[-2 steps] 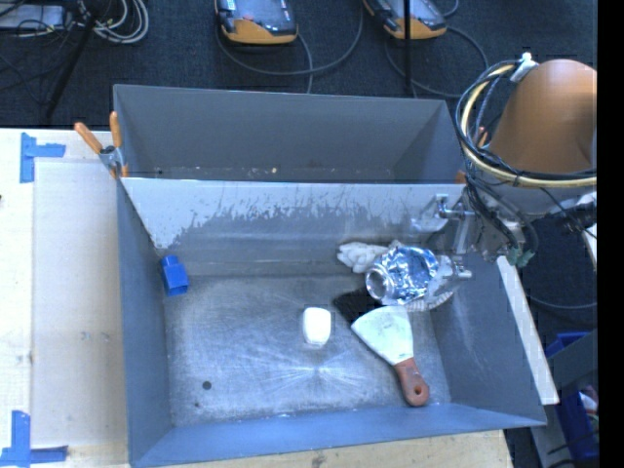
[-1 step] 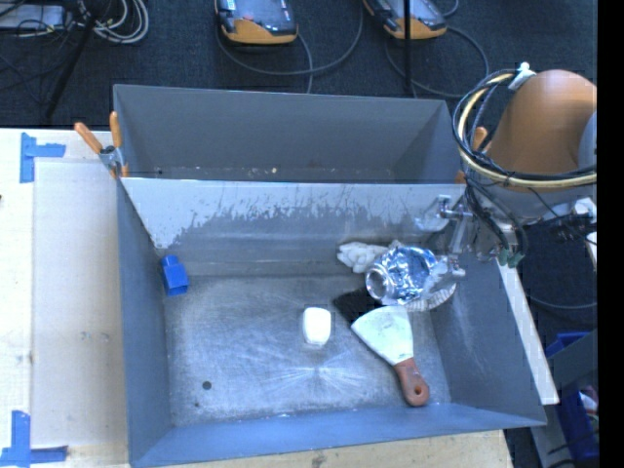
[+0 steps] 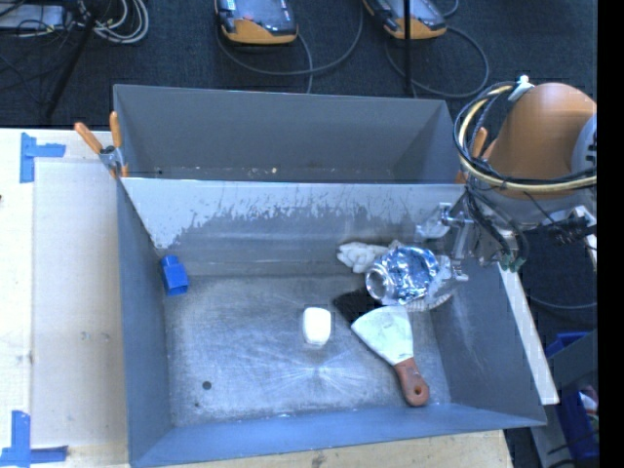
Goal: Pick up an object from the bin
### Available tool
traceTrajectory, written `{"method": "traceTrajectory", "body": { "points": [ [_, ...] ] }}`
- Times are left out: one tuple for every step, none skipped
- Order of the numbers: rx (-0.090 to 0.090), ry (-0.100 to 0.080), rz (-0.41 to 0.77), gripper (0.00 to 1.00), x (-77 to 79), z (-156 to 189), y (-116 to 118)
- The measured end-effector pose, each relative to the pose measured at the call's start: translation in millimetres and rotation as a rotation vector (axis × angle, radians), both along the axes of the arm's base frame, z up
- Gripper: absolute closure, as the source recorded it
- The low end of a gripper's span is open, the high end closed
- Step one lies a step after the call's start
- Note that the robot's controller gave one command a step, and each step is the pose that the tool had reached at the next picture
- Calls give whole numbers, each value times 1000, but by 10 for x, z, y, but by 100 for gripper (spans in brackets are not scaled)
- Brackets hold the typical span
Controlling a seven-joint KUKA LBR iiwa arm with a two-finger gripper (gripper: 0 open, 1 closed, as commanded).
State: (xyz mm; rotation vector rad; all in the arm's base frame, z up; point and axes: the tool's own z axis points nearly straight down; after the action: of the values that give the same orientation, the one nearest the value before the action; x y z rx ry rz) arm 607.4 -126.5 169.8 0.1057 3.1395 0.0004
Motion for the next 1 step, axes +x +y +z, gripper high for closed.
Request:
{"method": "traceTrajectory", "body": {
  "points": [
    [1, 1, -53, 0, 21, -191, -56]
  ]
}}
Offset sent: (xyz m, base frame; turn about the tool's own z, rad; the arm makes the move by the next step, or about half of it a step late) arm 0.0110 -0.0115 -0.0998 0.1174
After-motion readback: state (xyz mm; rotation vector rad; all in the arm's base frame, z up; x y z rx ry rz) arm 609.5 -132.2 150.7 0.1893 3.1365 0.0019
